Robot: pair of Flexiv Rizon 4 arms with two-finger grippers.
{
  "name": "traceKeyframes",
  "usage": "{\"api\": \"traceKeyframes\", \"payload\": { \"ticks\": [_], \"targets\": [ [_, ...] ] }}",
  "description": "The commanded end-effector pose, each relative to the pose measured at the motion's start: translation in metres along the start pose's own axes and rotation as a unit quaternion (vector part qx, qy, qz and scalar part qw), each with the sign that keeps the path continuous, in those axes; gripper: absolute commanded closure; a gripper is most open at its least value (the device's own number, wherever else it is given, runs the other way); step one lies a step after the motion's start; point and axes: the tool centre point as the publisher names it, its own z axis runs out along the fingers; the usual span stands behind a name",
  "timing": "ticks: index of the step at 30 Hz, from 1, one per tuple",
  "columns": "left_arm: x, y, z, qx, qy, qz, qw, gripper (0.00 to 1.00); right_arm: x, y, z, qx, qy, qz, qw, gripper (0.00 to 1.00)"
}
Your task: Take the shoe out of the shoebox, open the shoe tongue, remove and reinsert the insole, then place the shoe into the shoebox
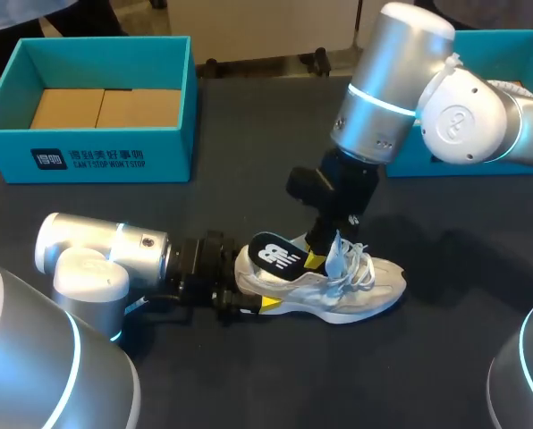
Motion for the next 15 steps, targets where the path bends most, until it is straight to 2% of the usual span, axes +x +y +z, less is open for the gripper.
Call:
{"api": "traceKeyframes", "payload": {
  "ticks": [1, 9, 15],
  "targets": [
    [-0.001, 0.001, 0.001, 0.000, 0.000, 0.000, 1.000, 1.00, -0.006, 0.007, -0.001, 0.013, 0.009, -0.008, 1.000, 1.00],
    [-0.001, 0.001, 0.001, 0.000, 0.000, 0.000, 1.000, 1.00, -0.017, 0.030, 0.007, 0.060, 0.042, -0.033, 0.997, 1.00],
    [-0.001, 0.001, 0.001, 0.000, 0.000, 0.000, 1.000, 1.00, -0.027, 0.036, 0.011, 0.063, 0.055, -0.037, 0.996, 1.00]
  ]
}}
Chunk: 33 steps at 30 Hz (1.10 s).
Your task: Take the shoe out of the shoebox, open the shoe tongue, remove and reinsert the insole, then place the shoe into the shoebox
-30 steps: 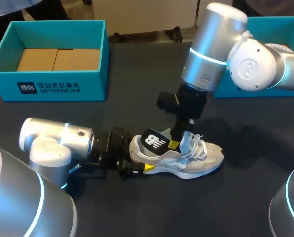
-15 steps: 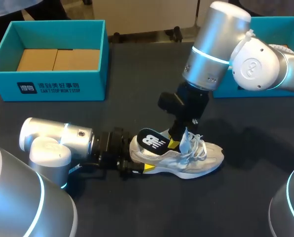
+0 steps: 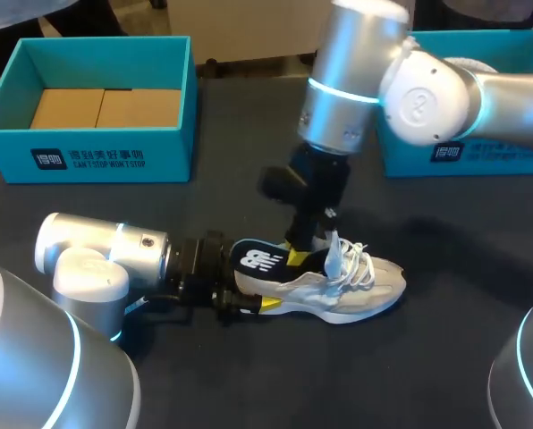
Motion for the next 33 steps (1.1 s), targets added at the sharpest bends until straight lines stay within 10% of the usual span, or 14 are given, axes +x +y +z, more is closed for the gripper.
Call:
{"api": "traceKeyframes", "payload": {
  "ticks": [1, 6, 8, 11, 21, 24, 33],
  "targets": [
    [-0.001, 0.001, 0.001, 0.000, 0.000, 0.000, 1.000, 1.00, -0.016, 0.009, 0.005, 0.016, 0.030, 0.003, 0.999, 1.00],
    [-0.001, 0.001, 0.001, 0.000, 0.000, 0.000, 1.000, 1.00, -0.019, 0.004, 0.005, 0.004, 0.052, 0.023, 0.998, 0.99],
    [-0.001, 0.001, 0.001, 0.000, 0.000, 0.000, 1.000, 1.00, -0.020, 0.001, 0.004, -0.007, 0.063, 0.038, 0.997, 0.68],
    [-0.001, 0.001, 0.001, 0.000, 0.000, 0.000, 1.000, 1.00, -0.023, -0.003, 0.001, -0.020, 0.071, 0.062, 0.995, 0.57],
    [-0.001, 0.001, 0.001, 0.000, 0.000, 0.000, 1.000, 1.00, -0.026, -0.011, 0.000, -0.047, 0.095, 0.104, 0.989, 0.49],
    [-0.001, 0.001, 0.001, 0.000, 0.000, 0.000, 1.000, 1.00, -0.028, -0.012, -0.001, -0.062, 0.107, 0.123, 0.985, 0.18],
    [-0.001, 0.001, 0.001, 0.000, 0.000, 0.000, 1.000, 1.00, -0.024, -0.001, -0.004, -0.070, 0.117, 0.157, 0.978, 0.38]
  ]
}}
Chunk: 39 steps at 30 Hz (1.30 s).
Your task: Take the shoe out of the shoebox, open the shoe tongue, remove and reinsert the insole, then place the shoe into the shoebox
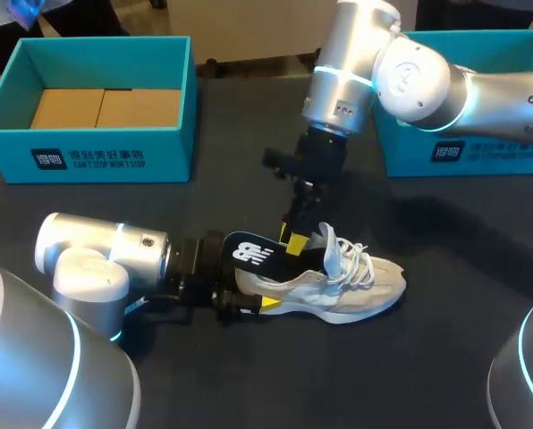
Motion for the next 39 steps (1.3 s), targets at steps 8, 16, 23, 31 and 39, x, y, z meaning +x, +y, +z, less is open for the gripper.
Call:
{"api": "traceKeyframes", "payload": {
  "ticks": [8, 16, 23, 31, 39],
  "targets": [
    [-0.001, 0.001, 0.001, 0.000, 0.000, 0.000, 1.000, 1.00, 0.006, 0.006, 0.013, 0.003, 0.013, 0.018, 1.000, 0.44],
    [-0.001, 0.001, 0.001, 0.000, 0.000, 0.000, 1.000, 1.00, 0.006, 0.004, 0.022, -0.015, 0.019, 0.033, 0.999, 0.55],
    [-0.001, 0.001, 0.001, 0.000, 0.000, 0.000, 1.000, 1.00, 0.012, 0.007, 0.026, -0.021, 0.019, 0.036, 0.999, 1.00],
    [-0.001, 0.001, 0.001, 0.000, 0.000, 0.000, 1.000, 1.00, 0.026, 0.020, 0.019, -0.027, -0.003, 0.030, 0.999, 1.00],
    [-0.001, 0.001, 0.001, 0.000, 0.000, 0.000, 1.000, 1.00, 0.038, 0.033, 0.007, -0.043, -0.020, 0.023, 0.999, 1.00]
  ]
}}
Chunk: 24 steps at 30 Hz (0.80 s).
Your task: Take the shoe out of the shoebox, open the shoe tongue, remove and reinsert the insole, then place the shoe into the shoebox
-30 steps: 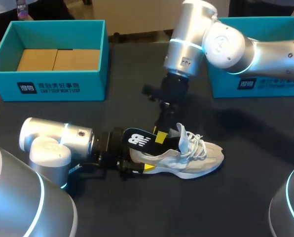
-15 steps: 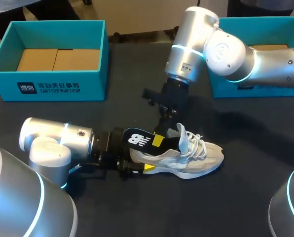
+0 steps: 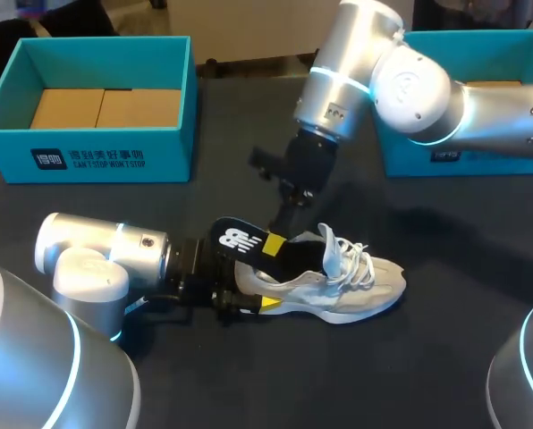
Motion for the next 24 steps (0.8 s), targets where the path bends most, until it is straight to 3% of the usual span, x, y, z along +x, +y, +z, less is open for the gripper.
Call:
{"api": "traceKeyframes", "payload": {
  "ticks": [1, 13, 19, 24],
  "targets": [
    [-0.001, 0.001, 0.001, 0.000, 0.000, 0.000, 1.000, 1.00, 0.008, -0.002, -0.002, -0.001, -0.014, 0.000, 1.000, 1.00],
    [-0.001, 0.001, 0.001, 0.000, 0.000, 0.000, 1.000, 1.00, 0.008, -0.002, -0.002, -0.001, -0.014, 0.000, 1.000, 1.00],
    [-0.001, 0.001, 0.001, 0.000, 0.000, 0.000, 1.000, 1.00, 0.008, 0.030, -0.033, -0.082, -0.021, -0.026, 0.996, 1.00],
    [-0.001, 0.001, 0.001, 0.000, 0.000, 0.000, 1.000, 1.00, 0.025, 0.048, -0.061, -0.141, -0.023, -0.031, 0.989, 1.00]
  ]
}}
